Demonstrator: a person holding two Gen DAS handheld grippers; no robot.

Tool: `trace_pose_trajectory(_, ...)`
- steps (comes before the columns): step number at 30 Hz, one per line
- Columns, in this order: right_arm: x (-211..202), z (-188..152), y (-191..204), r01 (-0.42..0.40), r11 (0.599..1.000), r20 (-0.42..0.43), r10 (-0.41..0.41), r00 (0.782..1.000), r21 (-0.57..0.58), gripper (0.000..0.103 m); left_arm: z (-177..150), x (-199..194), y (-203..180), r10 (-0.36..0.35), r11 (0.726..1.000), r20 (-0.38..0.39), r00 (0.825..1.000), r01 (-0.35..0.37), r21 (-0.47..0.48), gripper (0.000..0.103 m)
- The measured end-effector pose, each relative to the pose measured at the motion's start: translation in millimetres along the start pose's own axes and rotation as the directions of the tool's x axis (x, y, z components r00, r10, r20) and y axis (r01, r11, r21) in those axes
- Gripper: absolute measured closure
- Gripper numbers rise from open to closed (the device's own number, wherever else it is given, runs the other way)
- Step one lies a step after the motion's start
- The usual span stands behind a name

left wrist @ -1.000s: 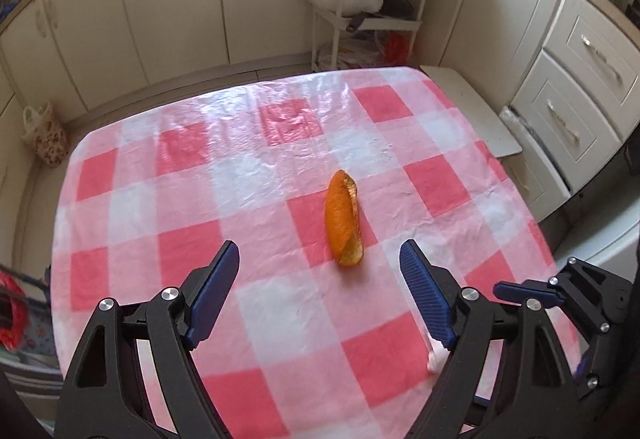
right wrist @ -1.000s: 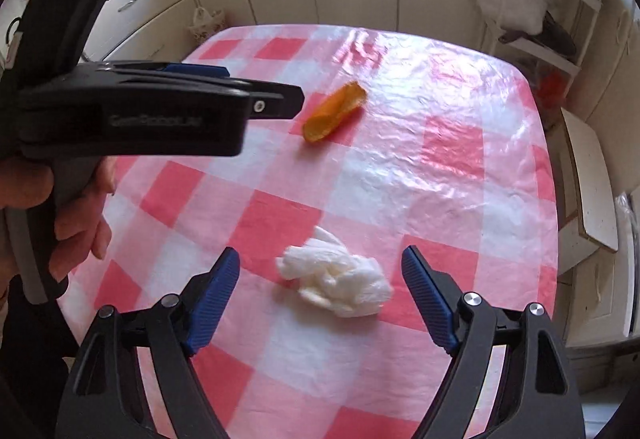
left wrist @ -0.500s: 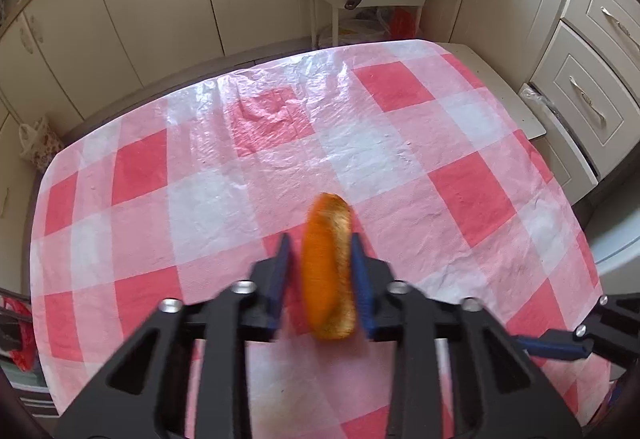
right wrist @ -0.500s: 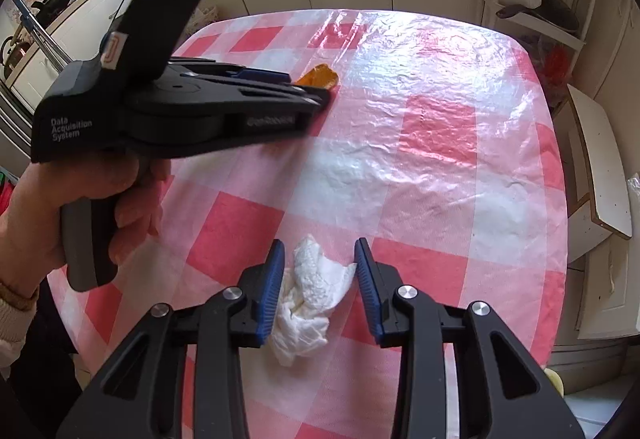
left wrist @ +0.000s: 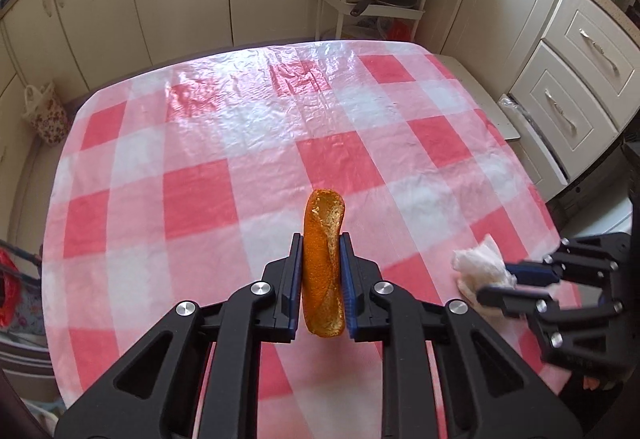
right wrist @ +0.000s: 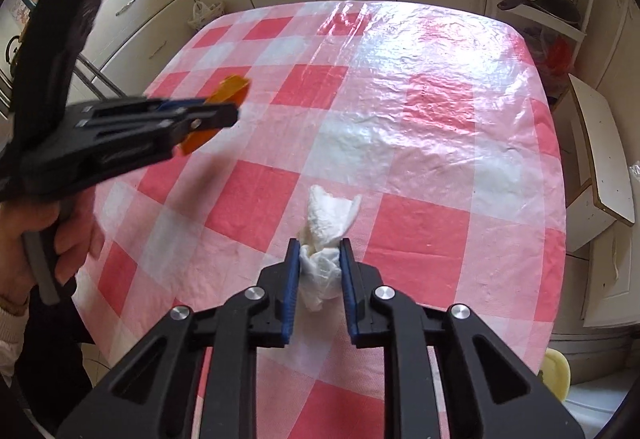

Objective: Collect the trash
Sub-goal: 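Carry the orange peel and tissue with both tools over the bucket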

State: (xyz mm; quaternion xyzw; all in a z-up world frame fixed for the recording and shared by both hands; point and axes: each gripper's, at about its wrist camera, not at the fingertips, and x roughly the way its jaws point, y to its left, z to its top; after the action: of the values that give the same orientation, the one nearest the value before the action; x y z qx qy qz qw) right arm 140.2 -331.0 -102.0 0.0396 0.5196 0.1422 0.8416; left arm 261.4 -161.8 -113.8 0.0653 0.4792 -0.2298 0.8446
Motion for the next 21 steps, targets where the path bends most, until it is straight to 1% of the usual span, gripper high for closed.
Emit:
trace_pose_trajectory(1,-1,0,-1,0.015,1.0,0.013,-0.016,1.0,0.009,0.077,-5,-7,0,-0.003,1.0,0.003,1.0,0.003,-0.005,0.087)
trace_pose_trajectory(2,-1,-1,-3,0.012,1.0,0.018,-0.012,1.0,0.012,0.071,-9,-12,0,-0.002,1.0,0.006,1.0,0.002,-0.005,0.087)
trace_pose_trajectory(3,0,-1,-3,-0.001,1.0,0.014,0.001,1.0,0.019,0.071,-12,-16,0,0.001,1.0,0.008,1.0,-0.001,-0.005,0.087)
trace_pose_trajectory(4,3,-3,-1,-0.021,1.0,0.003,0.021,1.0,0.02,0.074,-16,-22,-1,0.004,1.0,0.012,1.0,-0.004,-0.006,0.087)
trace_pose_trajectory(5,4,-2,2,-0.024,1.0,-0.002,0.024,1.0,0.012,0.083,-18,-26,-2,0.005,1.0,0.014,1.0,-0.005,-0.007,0.087)
trace_pose_trajectory(6,2,-4,8,-0.022,1.0,-0.002,0.022,1.0,-0.002,0.084,-22,-33,-5,0.006,1.0,0.021,1.0,-0.006,-0.007,0.087)
trace_pose_trajectory(7,-1,-5,13,-0.03,1.0,0.006,0.03,1.0,-0.007,0.088,-24,-37,-6,0.006,1.0,0.025,1.0,-0.005,-0.007,0.087)
trace_pose_trajectory(10,-19,-8,18,-0.051,0.999,0.057,0.051,0.997,0.002,0.088,-35,-59,-21,0.006,1.0,0.053,0.999,-0.007,0.01,0.087)
trace_pose_trajectory(13,-46,-10,15,-0.083,0.996,0.14,0.076,0.987,0.041,0.089,-40,-79,-37,-0.002,1.0,0.08,0.997,-0.001,0.026,0.087)
trace_pose_trajectory(15,-70,-14,14,-0.106,0.993,0.217,0.091,0.972,0.06,0.089,-42,-88,-47,-0.01,0.999,0.096,0.995,0.006,0.04,0.087)
trace_pose_trajectory(17,-94,-27,13,-0.137,0.986,0.299,0.103,0.949,0.092,0.089,-45,-100,-61,-0.018,0.998,0.114,0.993,0.01,0.063,0.087)
trace_pose_trajectory(18,-99,-30,12,-0.147,0.984,0.325,0.107,0.94,0.103,0.089,-47,-104,-68,-0.024,0.997,0.12,0.992,0.015,0.073,0.087)
trace_pose_trajectory(19,-110,-39,12,-0.171,0.979,0.363,0.119,0.924,0.114,0.089,-48,-108,-74,-0.031,0.996,0.125,0.992,0.021,0.081,0.087)
trace_pose_trajectory(21,-123,-43,10,-0.207,0.97,0.418,0.136,0.898,0.128,0.089,-50,-114,-89,-0.049,0.994,0.135,0.99,0.035,0.102,0.087)
